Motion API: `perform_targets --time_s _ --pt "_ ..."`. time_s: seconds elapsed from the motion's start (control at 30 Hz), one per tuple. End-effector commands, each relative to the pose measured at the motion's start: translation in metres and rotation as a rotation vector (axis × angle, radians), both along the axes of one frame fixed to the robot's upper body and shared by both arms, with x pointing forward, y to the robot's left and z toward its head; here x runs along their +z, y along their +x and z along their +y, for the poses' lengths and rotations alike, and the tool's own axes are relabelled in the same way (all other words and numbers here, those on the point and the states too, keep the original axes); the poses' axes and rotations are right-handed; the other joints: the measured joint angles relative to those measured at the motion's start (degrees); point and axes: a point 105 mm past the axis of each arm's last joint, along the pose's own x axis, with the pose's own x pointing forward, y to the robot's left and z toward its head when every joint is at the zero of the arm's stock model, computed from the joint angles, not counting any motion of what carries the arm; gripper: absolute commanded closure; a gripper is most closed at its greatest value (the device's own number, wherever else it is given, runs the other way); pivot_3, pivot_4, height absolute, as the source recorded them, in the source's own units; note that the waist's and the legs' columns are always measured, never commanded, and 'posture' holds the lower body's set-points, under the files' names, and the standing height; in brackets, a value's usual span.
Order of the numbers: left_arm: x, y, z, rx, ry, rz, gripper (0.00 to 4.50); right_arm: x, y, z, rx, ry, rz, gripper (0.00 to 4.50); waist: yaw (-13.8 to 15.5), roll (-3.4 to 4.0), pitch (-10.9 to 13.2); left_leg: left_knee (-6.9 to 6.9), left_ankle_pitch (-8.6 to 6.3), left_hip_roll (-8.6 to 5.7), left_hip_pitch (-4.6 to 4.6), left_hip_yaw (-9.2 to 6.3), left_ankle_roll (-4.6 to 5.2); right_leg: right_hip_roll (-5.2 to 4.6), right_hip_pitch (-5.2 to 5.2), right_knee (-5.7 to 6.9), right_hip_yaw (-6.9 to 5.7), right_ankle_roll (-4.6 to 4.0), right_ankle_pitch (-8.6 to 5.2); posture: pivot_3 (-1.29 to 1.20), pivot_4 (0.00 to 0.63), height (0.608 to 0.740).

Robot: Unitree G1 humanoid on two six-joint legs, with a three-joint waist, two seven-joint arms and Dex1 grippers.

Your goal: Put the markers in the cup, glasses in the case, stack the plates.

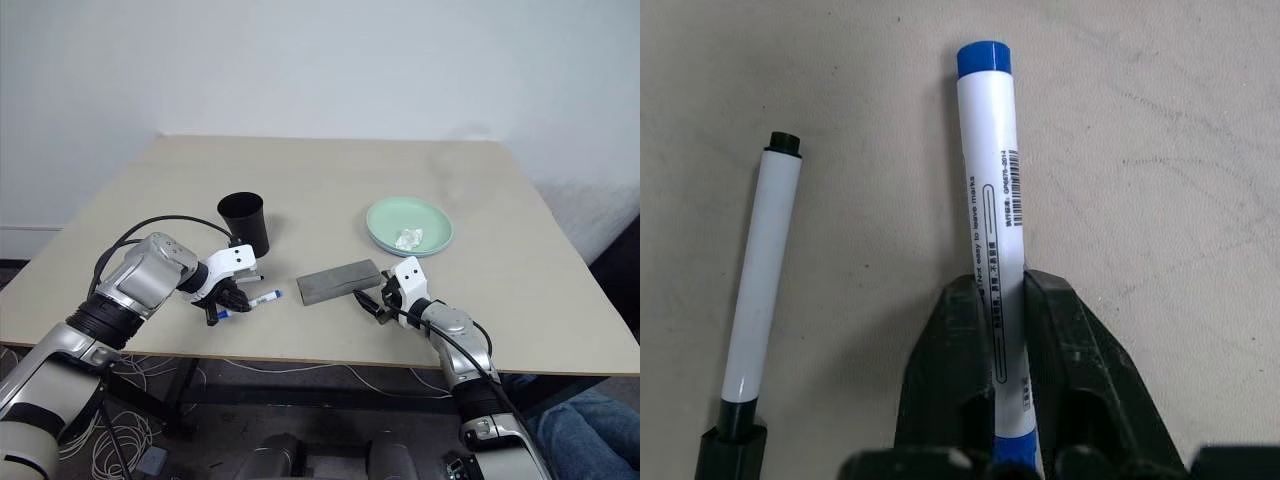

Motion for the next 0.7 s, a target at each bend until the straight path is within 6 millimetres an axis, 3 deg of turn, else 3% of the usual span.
perform_targets --time_s 0.03,0.2,0.33,0.53,0.7 --pt "0.008 0.002 0.003 -0.034 -0.008 -0.039 4.42 0.020 0.008 0.002 0.002 0.014 -0.076 0.00 0.0 0.00 0.0 0.00 0.00 0.00 0.00 0.00 0.00 0.00 0.00 0.00 0.00 0.00 0.00 0.00 0.000 0.740" --pt "0.049 0.007 -0.028 -0.139 -0.280 -0.185 4.42 0.019 0.006 0.001 0.000 0.014 -0.076 0.00 0.1 -0.01 0.0 0.00 -0.01 0.00 -0.02 -0.02 -0.02 -0.01 -0.02 0.00 -0.01 0.00 0.00 0.00 0.000 0.740" --pt "0.095 0.024 -0.041 -0.117 -0.514 -0.462 4.42 0.017 0.004 -0.001 0.002 0.011 -0.073 0.00 0.1 -0.02 0.0 0.02 -0.03 -0.01 -0.02 -0.04 -0.05 -0.03 0.02 -0.03 -0.02 0.00 0.00 0.00 0.000 0.740" --pt "0.148 0.054 -0.035 0.114 -0.755 -0.786 4.42 0.017 0.004 0.001 0.018 0.004 -0.070 0.00 0.1 -0.01 0.0 0.03 0.12 0.00 0.06 -0.03 0.16 0.02 0.09 0.01 -0.01 0.08 0.07 0.00 0.000 0.740" --pt "0.169 0.075 -0.011 0.333 -0.789 -1.068 4.42 0.018 0.006 0.004 0.035 -0.001 -0.070 0.00 0.0 -0.03 0.0 0.12 0.14 -0.01 0.11 -0.02 0.17 0.03 0.24 -0.01 0.00 0.15 0.12 0.00 0.000 0.740"
